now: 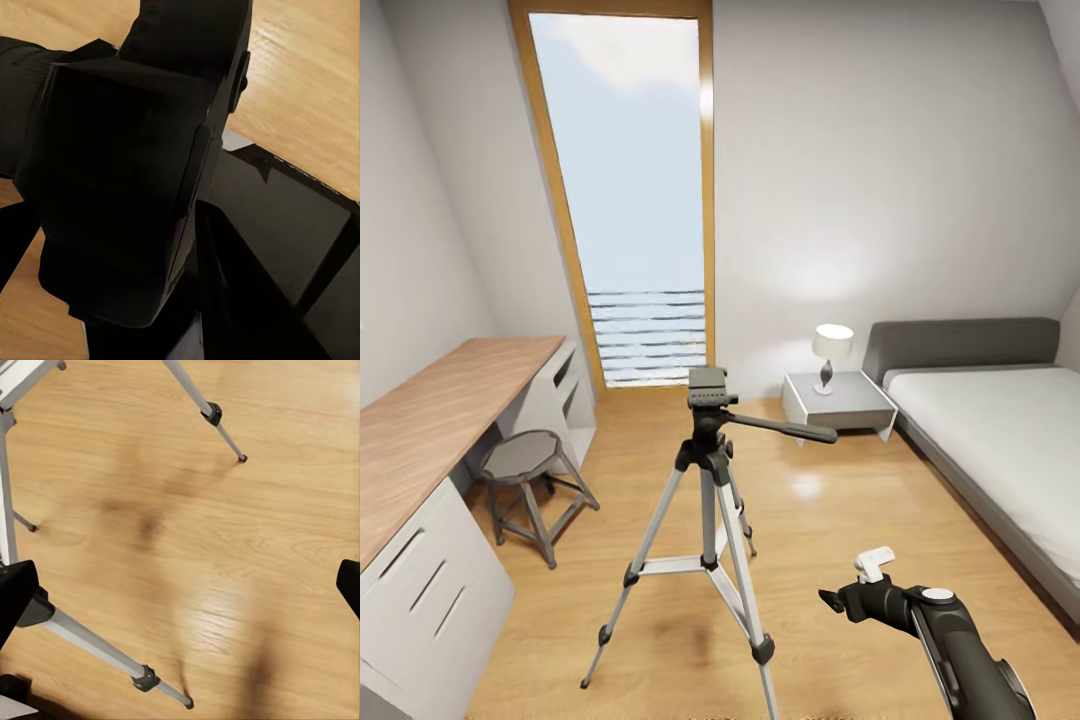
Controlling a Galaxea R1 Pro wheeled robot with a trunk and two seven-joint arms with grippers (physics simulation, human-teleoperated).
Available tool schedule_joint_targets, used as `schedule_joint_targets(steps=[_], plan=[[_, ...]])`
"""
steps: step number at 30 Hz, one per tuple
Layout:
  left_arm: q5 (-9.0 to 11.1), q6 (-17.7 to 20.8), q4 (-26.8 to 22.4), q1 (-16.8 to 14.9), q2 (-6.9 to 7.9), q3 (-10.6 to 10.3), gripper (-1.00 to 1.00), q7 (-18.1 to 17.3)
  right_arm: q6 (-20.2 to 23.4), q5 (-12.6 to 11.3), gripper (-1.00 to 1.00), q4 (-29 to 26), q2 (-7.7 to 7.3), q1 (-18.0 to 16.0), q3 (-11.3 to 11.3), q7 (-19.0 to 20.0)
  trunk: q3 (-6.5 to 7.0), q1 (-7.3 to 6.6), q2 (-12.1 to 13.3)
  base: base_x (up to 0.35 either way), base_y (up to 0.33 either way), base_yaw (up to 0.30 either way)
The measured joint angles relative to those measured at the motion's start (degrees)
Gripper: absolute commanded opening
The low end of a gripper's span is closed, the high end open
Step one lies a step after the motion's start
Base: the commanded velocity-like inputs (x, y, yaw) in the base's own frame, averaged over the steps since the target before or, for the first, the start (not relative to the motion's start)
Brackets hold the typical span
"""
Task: Attach the digital camera to the camera tripod in the bedroom.
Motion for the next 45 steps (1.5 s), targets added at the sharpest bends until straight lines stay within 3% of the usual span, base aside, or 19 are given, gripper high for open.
schedule_joint_targets(steps=[45], plan=[[0.02, 0.00, -0.06, -0.03, -0.05, 0.00, -1.00, -0.01, -0.29, 0.00, 1.00, 0.00, -0.12, 0.00, -0.35, 0.07, -4.17, 0.00, -0.01, 0.000, 0.000, 0.000]])
